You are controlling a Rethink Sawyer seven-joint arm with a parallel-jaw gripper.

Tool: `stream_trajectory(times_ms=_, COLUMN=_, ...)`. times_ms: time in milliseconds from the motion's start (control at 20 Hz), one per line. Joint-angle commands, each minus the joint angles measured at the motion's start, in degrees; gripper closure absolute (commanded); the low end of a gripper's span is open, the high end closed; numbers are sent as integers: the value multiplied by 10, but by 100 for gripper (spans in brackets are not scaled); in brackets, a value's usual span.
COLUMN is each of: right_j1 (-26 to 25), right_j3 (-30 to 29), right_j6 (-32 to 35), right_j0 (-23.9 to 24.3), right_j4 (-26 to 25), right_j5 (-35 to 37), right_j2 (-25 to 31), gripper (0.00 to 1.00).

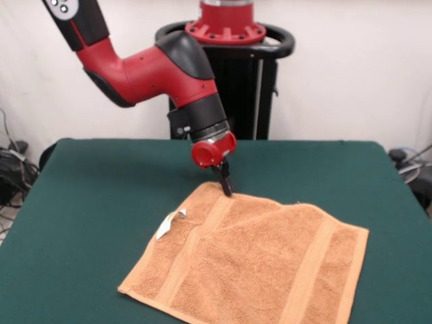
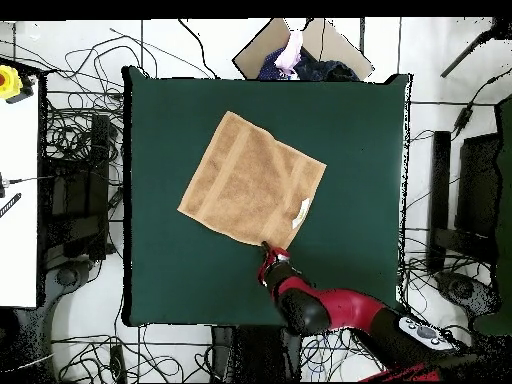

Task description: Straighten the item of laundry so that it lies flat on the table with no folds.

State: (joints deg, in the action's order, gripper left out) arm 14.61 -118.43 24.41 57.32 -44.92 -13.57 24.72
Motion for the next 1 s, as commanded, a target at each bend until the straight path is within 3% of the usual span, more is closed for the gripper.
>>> stream_trajectory(times_ms=50, right_j1=-30, right_j3=56, right_j6=98, right_j0=40, right_j4=-21, right_j5=93, right_j2=89, gripper=100)
stream_trajectory(times_ms=450, right_j1=-74, right_j3=52, right_j6=23, right_j0=111, right_j4=-29, right_j5=197, right_j2=155, gripper=100)
stream_trajectory(times_ms=1000, right_j1=-76, right_j3=59, right_j6=46, right_j0=106, right_j4=-39, right_j5=191, right_j2=156, gripper=100)
